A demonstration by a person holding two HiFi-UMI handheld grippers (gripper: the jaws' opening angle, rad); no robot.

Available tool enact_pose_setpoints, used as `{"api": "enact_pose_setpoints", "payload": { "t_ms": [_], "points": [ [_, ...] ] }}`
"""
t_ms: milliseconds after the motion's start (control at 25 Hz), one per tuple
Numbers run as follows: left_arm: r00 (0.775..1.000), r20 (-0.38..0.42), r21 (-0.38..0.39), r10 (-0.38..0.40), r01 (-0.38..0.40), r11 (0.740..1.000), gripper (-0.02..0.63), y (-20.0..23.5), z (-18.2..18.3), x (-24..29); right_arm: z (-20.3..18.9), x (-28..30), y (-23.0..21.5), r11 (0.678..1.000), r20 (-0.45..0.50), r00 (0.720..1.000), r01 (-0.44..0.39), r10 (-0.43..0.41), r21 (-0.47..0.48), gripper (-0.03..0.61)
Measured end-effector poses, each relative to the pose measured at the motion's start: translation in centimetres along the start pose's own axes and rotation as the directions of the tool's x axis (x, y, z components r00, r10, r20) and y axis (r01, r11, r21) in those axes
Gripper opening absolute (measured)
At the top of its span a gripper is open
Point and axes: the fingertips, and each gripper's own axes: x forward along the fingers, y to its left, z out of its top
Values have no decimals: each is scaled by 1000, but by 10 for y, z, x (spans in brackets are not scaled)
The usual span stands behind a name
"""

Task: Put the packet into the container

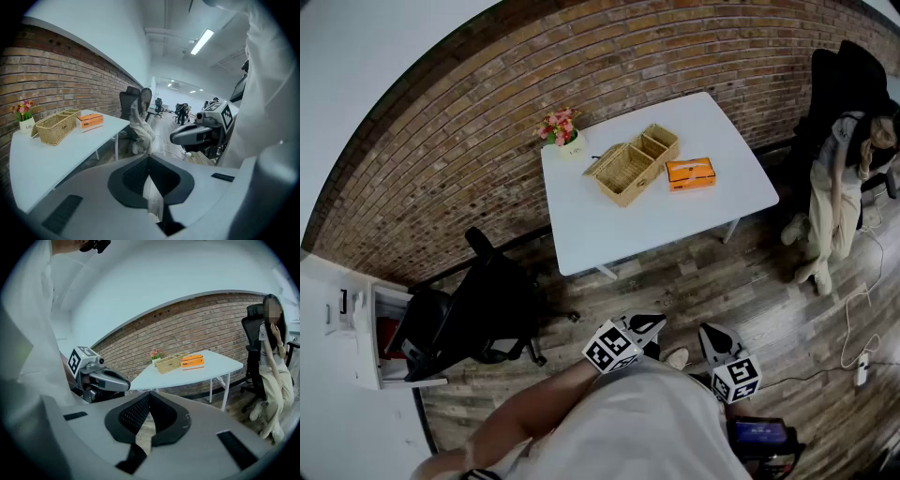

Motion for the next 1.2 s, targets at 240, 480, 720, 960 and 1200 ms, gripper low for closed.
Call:
{"api": "enact_pose_setpoints", "payload": {
  "t_ms": [240, 480, 720, 960, 1200],
  "points": [
    [1000, 18, -6, 18, -18, 1000, 11, -4, -8, -25, 1, 0, 26, 998, 14, 1000, 2, -1, -61, 11],
    [999, 34, -11, 29, -29, 1000, 11, 3, -16, -47, 8, 9, 46, 997, 35, 999, 0, 3, -72, 11],
    [998, 52, -29, 44, -43, 999, 11, 15, -25, -64, 7, 21, 54, 997, 7, 1000, 18, -18, -80, 12],
    [997, 54, -10, 60, -59, 998, 11, 29, -33, -79, 14, 37, 58, 993, -1, 999, 52, -53, -109, 12],
    [995, 76, -4, 58, -57, 998, 11, 50, -31, -90, 26, 57, 71, 990, 9, 999, 54, -54, -127, 12]
  ]
}}
